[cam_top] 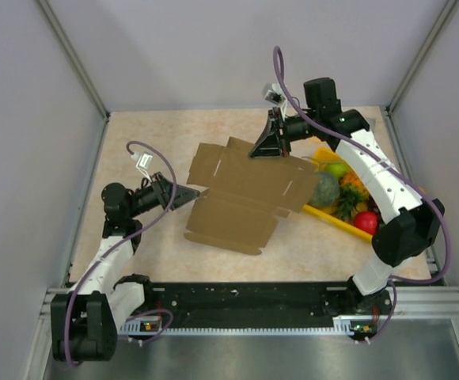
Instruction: Fold the paper box
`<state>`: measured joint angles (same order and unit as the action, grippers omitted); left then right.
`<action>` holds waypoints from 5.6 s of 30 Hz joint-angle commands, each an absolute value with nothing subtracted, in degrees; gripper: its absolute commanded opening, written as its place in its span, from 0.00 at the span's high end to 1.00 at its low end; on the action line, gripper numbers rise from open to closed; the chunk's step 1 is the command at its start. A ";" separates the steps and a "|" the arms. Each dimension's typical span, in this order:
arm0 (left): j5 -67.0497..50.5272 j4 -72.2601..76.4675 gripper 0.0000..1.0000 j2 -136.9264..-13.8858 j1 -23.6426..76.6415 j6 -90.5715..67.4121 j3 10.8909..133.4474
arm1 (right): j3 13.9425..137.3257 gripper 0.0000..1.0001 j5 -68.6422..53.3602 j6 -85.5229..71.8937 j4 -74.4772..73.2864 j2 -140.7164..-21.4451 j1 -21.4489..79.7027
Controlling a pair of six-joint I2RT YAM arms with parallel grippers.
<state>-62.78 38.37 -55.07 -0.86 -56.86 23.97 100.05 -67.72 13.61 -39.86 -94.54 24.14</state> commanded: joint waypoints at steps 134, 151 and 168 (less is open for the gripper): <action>-26.24 23.28 0.49 -58.44 11.25 -34.10 24.79 | 70.23 0.95 -8.34 11.51 -10.28 -90.44 42.80; -18.19 31.20 0.51 -65.82 21.27 -7.91 32.43 | 67.85 1.00 -13.88 11.16 -6.59 -89.12 42.80; -23.03 27.60 0.66 -74.00 21.27 -5.45 36.92 | 67.85 1.00 -14.76 10.63 -6.15 -89.47 42.80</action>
<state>-21.93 26.72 -73.43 21.17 -6.90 35.27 67.46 -13.72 11.31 -8.93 -91.88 42.02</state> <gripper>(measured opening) 0.327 0.003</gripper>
